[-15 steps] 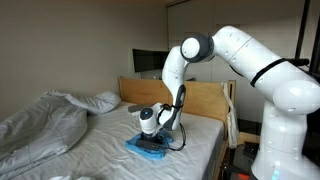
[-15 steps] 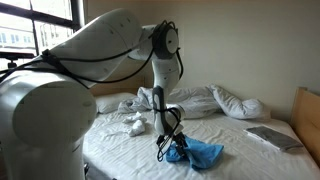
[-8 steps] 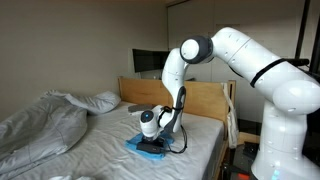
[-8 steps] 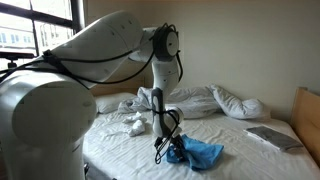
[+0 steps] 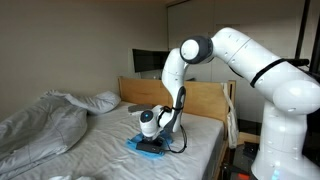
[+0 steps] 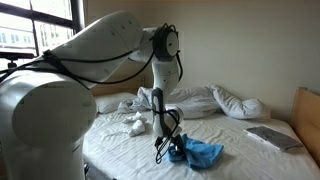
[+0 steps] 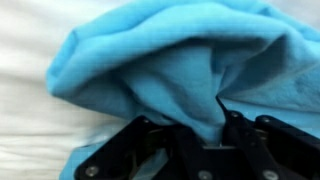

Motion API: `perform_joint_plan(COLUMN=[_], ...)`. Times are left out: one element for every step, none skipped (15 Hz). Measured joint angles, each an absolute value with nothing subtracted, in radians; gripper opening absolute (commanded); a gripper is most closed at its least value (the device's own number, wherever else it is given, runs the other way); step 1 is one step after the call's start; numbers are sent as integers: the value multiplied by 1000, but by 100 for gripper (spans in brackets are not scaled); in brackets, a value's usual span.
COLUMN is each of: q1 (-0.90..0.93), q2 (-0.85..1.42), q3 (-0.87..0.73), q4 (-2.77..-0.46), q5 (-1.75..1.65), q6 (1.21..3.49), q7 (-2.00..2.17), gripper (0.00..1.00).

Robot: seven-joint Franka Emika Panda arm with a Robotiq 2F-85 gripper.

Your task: Fold the blue cloth

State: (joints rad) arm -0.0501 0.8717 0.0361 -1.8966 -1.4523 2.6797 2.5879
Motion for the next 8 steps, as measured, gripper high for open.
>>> perform_joint_plan(q1=[-48,-47,-46,-44,-42,-39,-35,-32], q2=[871,869,867,862,857,851,844,835], q3=[36,36,36,36,36,35,34,34], q4=[-1894,-1892,-1891,-1891,-1891,-1891,-1890,-1888], q5=[-1460,-1467,-1475,-1489,-1504,-1514,-1524,-1531], q6=[2680,2680,2680,2680,2680,2679,2679,2678], q7=[2588,2588,2588,2591,2595,2596,2596,2596], gripper=[1,0,3,3,3,3,3,3])
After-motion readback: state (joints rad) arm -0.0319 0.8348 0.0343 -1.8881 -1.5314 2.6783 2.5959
